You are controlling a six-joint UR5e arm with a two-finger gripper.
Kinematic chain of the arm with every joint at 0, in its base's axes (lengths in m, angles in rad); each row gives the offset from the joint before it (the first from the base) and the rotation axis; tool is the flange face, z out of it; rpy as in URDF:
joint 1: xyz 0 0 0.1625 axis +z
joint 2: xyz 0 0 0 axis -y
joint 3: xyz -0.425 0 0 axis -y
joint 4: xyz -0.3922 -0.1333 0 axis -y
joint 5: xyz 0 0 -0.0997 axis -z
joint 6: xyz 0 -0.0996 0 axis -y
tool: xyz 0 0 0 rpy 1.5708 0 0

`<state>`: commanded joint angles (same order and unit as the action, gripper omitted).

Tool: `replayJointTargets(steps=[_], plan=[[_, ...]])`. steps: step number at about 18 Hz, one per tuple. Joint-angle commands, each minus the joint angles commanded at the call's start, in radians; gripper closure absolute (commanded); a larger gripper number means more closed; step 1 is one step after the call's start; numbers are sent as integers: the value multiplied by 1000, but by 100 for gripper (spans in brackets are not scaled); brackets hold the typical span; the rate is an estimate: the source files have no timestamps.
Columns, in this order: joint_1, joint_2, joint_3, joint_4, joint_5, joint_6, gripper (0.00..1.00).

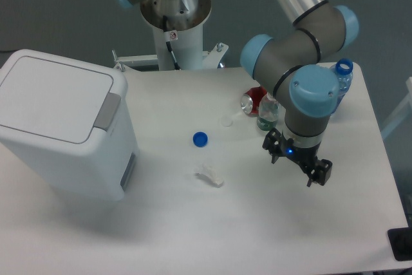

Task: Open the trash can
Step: 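Move the gripper from beside the bottles toward the table center, then move the gripper over the white trash bin's lid edge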

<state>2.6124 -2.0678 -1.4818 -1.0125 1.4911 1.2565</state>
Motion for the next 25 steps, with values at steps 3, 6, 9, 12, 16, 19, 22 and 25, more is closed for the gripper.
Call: replayJointTargets(steps=[3, 6, 9, 12, 16, 19, 22, 25], plan=[[2, -8, -15, 18, -6, -8, 0], [-2, -6, -34, 44, -21, -11, 0], [-5, 12, -31, 43, -119, -122, 0], [-12, 54, -32, 43, -216, -241, 0], [-60, 103, 12, 43, -218, -311, 0], [-104, 156, 9, 41, -227, -439, 21], [-141, 218, -18, 37, -253, -500, 66], [-190, 262, -32, 35, -281, -509, 100]])
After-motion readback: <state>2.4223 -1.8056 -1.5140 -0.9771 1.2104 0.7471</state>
